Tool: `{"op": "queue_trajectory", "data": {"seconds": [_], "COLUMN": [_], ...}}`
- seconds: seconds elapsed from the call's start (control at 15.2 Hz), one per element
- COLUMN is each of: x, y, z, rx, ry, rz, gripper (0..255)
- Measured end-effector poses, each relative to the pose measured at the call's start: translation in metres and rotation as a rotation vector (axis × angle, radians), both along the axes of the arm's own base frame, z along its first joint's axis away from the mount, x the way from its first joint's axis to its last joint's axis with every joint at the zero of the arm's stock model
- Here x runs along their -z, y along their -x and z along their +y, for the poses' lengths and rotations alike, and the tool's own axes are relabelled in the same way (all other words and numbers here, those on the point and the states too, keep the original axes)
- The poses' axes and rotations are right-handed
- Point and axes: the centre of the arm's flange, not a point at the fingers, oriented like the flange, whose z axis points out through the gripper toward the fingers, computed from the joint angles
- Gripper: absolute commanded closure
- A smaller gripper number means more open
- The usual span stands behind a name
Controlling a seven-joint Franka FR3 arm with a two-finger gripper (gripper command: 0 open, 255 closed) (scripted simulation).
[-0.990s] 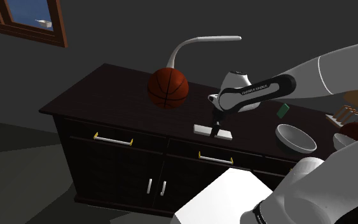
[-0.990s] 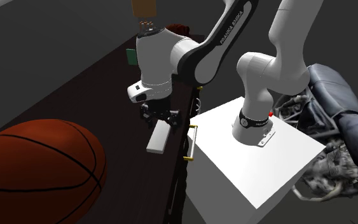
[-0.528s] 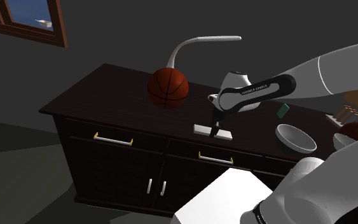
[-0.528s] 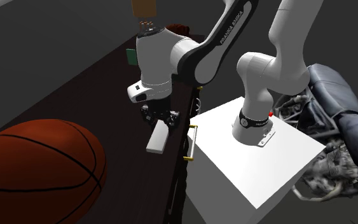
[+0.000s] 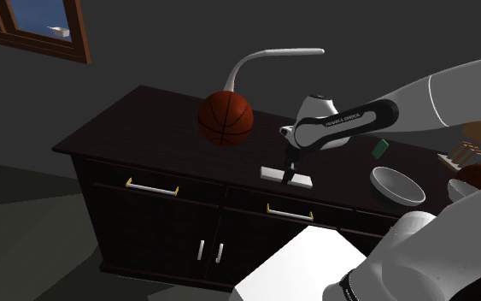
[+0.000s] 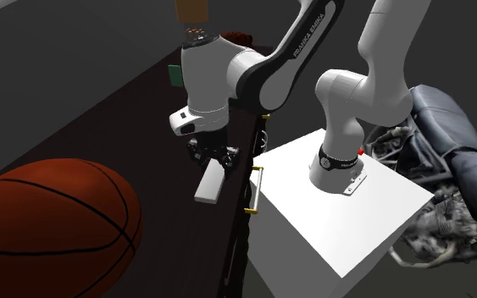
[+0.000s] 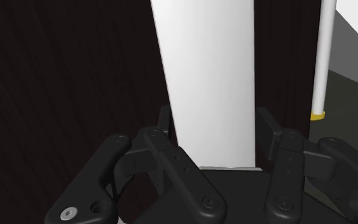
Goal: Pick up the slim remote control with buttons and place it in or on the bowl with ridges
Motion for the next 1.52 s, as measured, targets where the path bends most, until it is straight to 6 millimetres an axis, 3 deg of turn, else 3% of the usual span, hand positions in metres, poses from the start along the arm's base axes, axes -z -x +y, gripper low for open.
{"op": "queue_trajectory", "data": {"seconds": [1.52], "x": [-0.117], "y": [0.001], "z": [0.0], "rx": [0.001], "ry": [0.0], "rz": [0.001], "gripper": [255]}}
